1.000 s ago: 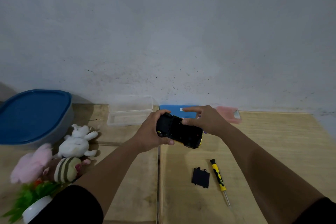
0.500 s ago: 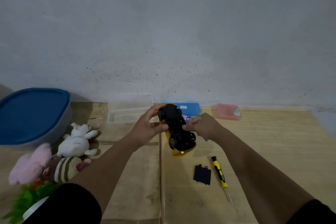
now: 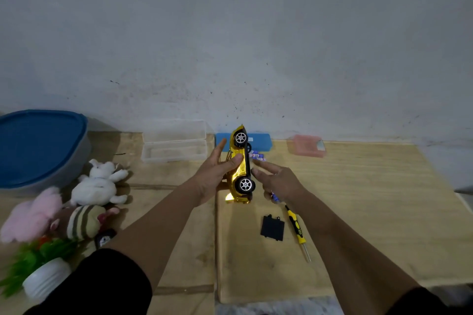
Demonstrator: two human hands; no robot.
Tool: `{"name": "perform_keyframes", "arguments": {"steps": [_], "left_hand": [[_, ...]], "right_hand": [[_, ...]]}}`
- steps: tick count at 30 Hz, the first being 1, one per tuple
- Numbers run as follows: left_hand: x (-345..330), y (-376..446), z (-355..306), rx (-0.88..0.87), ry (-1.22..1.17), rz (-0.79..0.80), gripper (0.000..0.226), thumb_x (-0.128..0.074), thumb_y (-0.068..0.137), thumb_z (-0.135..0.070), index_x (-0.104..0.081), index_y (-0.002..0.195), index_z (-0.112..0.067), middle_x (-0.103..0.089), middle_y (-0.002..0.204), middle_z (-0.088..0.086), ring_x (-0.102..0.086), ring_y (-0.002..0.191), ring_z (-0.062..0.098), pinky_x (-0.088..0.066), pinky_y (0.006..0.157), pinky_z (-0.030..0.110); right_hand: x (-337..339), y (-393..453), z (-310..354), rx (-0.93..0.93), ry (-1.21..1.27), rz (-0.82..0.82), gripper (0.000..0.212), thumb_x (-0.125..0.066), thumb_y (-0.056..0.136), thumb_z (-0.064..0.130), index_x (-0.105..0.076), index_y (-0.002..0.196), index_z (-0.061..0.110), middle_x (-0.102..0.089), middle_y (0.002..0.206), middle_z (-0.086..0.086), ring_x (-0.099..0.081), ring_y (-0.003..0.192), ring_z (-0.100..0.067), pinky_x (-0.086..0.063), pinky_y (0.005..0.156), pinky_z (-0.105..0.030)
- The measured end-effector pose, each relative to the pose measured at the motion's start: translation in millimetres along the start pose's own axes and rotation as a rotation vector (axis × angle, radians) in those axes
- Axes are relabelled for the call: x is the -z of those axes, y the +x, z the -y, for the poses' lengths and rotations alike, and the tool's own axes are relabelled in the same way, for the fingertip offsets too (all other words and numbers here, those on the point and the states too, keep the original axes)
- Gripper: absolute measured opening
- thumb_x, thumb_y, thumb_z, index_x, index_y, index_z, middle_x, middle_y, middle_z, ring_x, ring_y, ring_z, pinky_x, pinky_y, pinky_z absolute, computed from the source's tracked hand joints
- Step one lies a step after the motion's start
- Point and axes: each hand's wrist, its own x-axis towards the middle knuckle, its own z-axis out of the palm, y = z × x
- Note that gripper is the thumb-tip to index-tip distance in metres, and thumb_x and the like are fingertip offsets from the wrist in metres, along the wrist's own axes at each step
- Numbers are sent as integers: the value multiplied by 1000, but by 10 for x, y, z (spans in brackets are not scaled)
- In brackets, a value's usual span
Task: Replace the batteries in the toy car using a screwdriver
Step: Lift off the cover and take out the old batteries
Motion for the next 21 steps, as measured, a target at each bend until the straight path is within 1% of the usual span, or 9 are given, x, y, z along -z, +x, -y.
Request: {"name": "perform_keyframes", "arguments": {"steps": [3, 5, 7, 9, 11, 14, 16, 19, 21], "left_hand": [[-102, -75, 40, -13, 145, -102, 89, -68, 74, -46, -14, 144, -49, -46, 141, 13, -57, 114, 29, -48, 95, 48], [-176, -133, 122, -30, 245, -182, 90, -69, 67, -62, -17, 140, -55, -44, 144, 8, -53, 121, 28, -46, 99, 49], [-263, -175, 260, -31, 405, -260, 94, -63, 55, -81, -19, 136, -60, -42, 145, 5, -48, 126, 27, -40, 105, 48], [-386, -200, 465, -6, 603, -375, 83, -58, 67, -75, -20, 139, -57, -39, 139, 11, -44, 127, 30, -37, 107, 40], [-529, -222, 702, 49, 770, -468, 73, -56, 80, -62, -18, 142, -53, -34, 130, 13, -40, 124, 34, -36, 104, 40], [-726, -242, 1018, 108, 1064, -619, 70, -51, 82, -64, -14, 141, -55, -32, 118, 12, -43, 112, 32, -44, 96, 46], [-803, -208, 1204, 195, 1206, -688, 70, -46, 84, -64, -9, 143, -53, -31, 123, 13, -40, 112, 31, -45, 91, 45], [-908, -156, 1380, 265, 1315, -759, 70, -43, 86, -64, -6, 143, -51, -27, 133, 16, -36, 117, 33, -43, 91, 47], [-930, -117, 1411, 282, 1315, -791, 69, -42, 86, -64, -7, 144, -49, -26, 136, 16, -36, 119, 35, -41, 92, 48]], "right_hand": [[119, -4, -158, 74, -214, -84, 67, -63, 83, 47, -33, 142, 38, -48, 55, 6, -52, 45, -11, -43, 50, -20], [235, 10, -301, 142, -401, -171, 78, -63, 80, 53, -24, 145, 39, -44, 52, 2, -50, 50, -15, -46, 61, -28], [340, 10, -443, 178, -554, -205, 85, -59, 77, 62, -15, 147, 42, -47, 52, -5, -52, 54, -20, -49, 62, -35], [427, 0, -580, 189, -701, -185, 87, -52, 76, 68, -5, 146, 46, -56, 59, -8, -59, 59, -23, -49, 59, -34], [491, -25, -727, 215, -809, -158, 87, -47, 77, 70, 2, 145, 46, -61, 66, -9, -61, 62, -23, -48, 57, -32], [548, -36, -917, 233, -914, -115, 84, -46, 81, 69, 7, 144, 49, -63, 71, -6, -59, 65, -22, -42, 54, -30], [551, -20, -1018, 246, -948, -73, 81, -47, 85, 64, 7, 144, 49, -56, 67, -2, -54, 64, -20, -34, 50, -28], [557, 14, -1143, 277, -946, -29, 77, -47, 87, 59, 3, 145, 49, -44, 60, 5, -49, 65, -18, -32, 52, -28], [569, 53, -1209, 307, -955, -26, 74, -45, 89, 58, 1, 146, 47, -54, 69, 1, -51, 69, -19, -35, 57, -28]]}}
